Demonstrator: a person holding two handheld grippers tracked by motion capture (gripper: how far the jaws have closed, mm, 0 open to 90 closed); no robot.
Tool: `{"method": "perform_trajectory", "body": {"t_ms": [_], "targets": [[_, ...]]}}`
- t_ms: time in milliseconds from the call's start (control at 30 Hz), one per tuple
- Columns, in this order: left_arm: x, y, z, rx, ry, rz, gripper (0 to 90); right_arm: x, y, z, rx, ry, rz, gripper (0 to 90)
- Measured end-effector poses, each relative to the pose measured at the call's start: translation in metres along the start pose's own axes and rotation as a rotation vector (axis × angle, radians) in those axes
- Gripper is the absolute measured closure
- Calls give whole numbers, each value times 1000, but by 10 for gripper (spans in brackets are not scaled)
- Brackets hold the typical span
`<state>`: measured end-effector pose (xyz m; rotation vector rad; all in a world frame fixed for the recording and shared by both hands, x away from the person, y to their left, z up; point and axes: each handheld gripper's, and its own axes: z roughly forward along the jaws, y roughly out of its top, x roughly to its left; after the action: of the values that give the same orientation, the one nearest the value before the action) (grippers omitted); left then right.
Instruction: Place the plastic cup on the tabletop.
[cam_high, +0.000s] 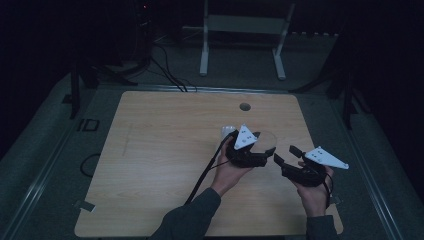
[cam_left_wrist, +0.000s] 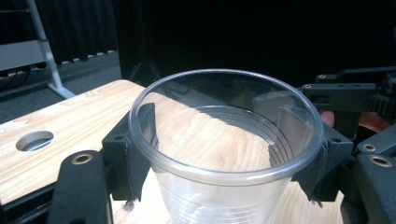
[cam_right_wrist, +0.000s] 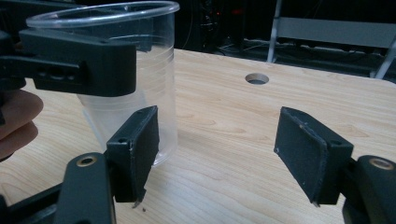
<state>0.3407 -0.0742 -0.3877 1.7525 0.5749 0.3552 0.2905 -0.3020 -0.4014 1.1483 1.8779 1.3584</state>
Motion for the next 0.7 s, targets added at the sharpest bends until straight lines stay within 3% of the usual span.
{"method": "perform_trajectory", "body": {"t_ms": [700], "targets": [[1, -9, 0, 2, 1, -2, 299, -4, 1, -3, -9, -13, 7, 304]]}}
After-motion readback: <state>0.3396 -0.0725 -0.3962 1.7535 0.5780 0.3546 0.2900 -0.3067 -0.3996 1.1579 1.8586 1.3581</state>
